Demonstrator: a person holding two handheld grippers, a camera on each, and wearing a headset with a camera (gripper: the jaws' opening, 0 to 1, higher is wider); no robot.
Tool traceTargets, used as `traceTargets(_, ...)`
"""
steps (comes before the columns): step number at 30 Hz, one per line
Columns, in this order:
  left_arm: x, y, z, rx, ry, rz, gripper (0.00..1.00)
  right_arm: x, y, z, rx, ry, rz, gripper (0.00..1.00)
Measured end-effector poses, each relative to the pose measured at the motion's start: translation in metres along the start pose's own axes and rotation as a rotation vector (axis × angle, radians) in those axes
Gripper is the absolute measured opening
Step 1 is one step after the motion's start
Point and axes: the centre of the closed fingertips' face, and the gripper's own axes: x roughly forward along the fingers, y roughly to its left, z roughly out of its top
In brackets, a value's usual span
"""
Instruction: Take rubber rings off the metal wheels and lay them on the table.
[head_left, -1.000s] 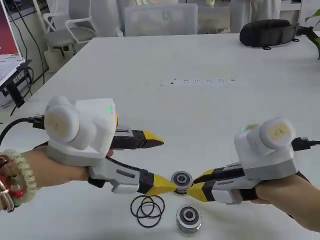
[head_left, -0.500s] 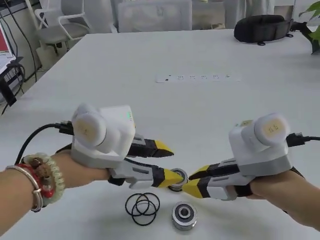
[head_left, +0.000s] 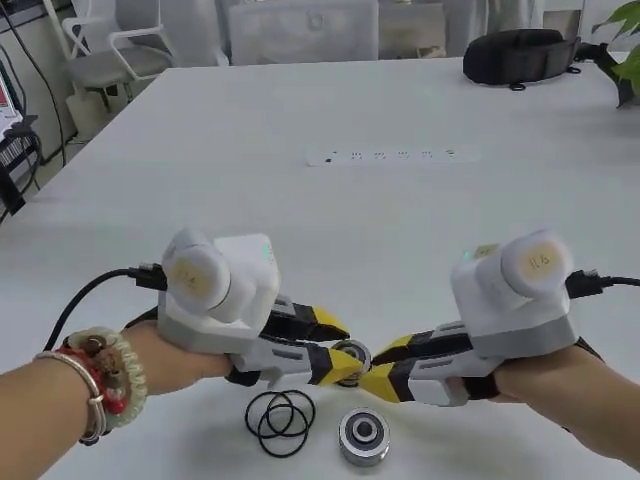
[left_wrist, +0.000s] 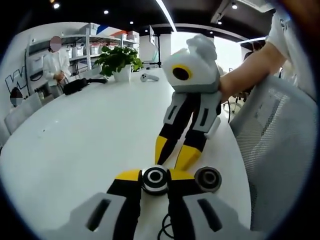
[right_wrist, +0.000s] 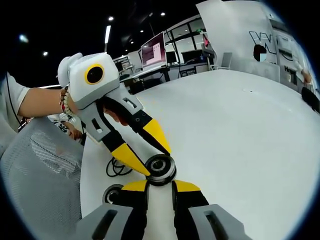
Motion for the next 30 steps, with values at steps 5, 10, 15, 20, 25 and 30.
traceTargets(5,-0.0001,0.0006,-0.0028,-0.010,0.005,0.001,0.11,-0.0001,-0.0003,0.0005,0.001,-0.004,-0.003,0.16)
traceTargets(10,0.0000,-0.0028,-0.0042,-0.002,0.004,-0.002,0.08,0.0015,-0.0015,0.0013,-0.015,-0.013,-0.019,0.20)
traceTargets(15,0.0003,-0.0026,-0.0044,-0.005,-0.004,0.001,0.08,0.0035,-0.0004,0.0026,-0.024,-0.026,-0.018,0.22)
traceTargets(20,0.0003,-0.0028,-0.0045,-0.011,-0.005,0.004,0.08,0.0053,0.0003,0.0023,-0.072,-0.020,-0.024,0.20)
traceTargets(25,0.0002,-0.0030,-0.0047,-0.015,-0.006,0.003,0.07,0.0033,-0.0015,-0.0006,-0.127,0.006,-0.034,0.13)
traceTargets(30,-0.0002,-0.0027,-0.0050,-0.015,-0.001,0.004,0.07,0.0004,-0.0034,-0.0019,-0.177,0.027,-0.042,0.02)
